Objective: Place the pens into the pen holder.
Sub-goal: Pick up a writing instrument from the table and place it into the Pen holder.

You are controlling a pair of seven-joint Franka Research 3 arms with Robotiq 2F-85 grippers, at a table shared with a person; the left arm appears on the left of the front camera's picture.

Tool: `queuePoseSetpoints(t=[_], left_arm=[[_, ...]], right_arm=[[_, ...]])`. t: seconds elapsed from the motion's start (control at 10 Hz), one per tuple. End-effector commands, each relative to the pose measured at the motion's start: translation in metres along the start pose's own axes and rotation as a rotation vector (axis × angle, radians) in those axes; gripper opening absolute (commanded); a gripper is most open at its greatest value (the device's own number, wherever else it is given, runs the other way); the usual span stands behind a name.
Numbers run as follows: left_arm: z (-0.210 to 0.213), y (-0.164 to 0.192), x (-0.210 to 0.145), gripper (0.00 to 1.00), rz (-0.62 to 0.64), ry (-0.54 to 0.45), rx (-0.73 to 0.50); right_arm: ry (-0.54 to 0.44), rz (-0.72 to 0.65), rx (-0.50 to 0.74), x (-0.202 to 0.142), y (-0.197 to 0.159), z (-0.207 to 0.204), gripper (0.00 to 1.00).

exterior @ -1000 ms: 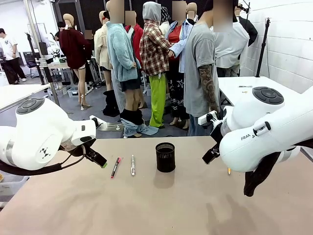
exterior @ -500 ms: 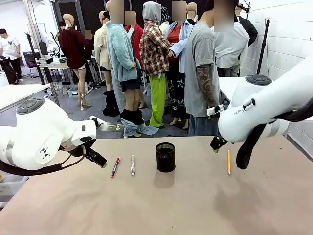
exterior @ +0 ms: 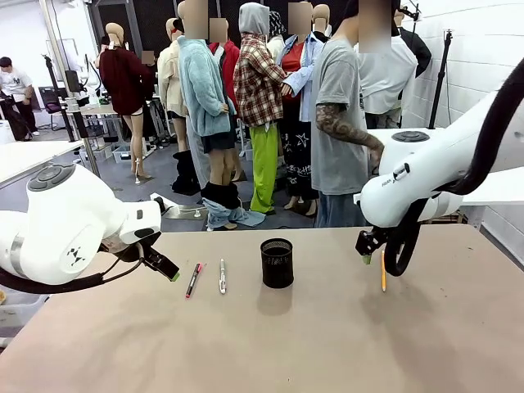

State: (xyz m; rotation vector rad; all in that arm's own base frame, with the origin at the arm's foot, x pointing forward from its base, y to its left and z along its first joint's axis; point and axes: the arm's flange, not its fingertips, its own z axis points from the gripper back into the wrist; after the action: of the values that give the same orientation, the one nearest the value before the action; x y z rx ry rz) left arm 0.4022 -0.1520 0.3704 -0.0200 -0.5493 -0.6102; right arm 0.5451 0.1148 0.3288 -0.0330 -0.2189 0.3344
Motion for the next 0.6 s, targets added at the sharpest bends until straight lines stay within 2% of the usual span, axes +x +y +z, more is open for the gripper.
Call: queuePoseSetpoints(t=[0.0,0.4,0.5], left_arm=[[0.001,0.001,0.0,1.0,0.003,-0.002,0.001],[0.001,0.001,0.0,1.0,0.003,-0.002,0.001],[0.001,0.001,0.0,1.0,0.003,-0.002,0.001]], right_arm=[[0.062,-0.043,-0.004,0.014,0.0,-0.01,1.0],[0.113,-0.108,0.02,0.015,-0.013,-0.029,1.0],[0.115,-0.114,0.028,0.016,-0.017,-0.031,0.96]])
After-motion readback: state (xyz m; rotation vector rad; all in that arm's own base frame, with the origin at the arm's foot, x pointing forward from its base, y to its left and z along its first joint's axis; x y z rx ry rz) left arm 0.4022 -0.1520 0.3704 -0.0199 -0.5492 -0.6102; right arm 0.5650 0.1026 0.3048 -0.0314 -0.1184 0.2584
